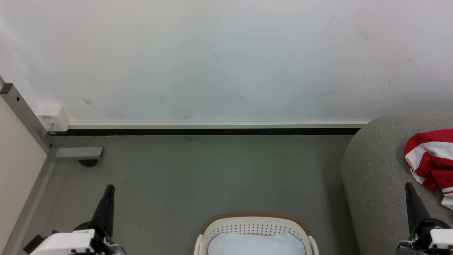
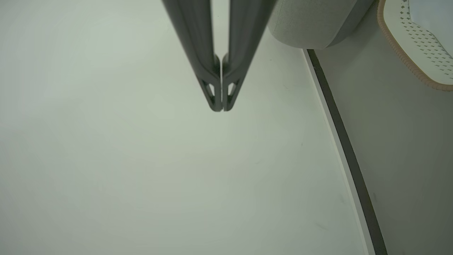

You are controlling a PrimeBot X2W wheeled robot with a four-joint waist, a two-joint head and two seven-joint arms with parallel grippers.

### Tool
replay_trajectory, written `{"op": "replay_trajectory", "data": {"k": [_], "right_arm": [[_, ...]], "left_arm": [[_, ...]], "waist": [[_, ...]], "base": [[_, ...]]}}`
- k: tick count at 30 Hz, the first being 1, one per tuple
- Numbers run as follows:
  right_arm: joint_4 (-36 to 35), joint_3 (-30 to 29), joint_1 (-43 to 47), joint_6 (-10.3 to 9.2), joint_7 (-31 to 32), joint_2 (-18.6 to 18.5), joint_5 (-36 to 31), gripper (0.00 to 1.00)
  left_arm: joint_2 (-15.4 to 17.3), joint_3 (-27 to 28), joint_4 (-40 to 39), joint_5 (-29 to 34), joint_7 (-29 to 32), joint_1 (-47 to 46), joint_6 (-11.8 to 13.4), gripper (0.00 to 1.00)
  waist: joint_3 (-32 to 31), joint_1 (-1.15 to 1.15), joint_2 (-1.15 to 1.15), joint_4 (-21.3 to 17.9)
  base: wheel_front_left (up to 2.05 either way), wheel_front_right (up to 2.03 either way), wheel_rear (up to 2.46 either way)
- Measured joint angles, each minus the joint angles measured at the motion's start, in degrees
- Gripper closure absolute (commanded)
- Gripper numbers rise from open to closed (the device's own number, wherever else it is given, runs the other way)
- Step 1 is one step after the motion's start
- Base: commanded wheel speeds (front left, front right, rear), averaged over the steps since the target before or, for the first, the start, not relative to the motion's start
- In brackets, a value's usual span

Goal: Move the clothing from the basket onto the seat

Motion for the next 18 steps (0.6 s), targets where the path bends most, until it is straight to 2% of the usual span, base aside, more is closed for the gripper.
{"op": "replay_trajectory", "data": {"k": [18], "right_arm": [[-0.09, 0.37, -0.01, 0.00, -0.34, -0.34, 0.35, 1.00]], "left_arm": [[0.00, 0.00, -0.01, 0.00, 0.00, 0.00, 0.01, 1.00]], "waist": [[0.00, 0.00, 0.00, 0.00]], "base": [[0.00, 0.00, 0.00]]}}
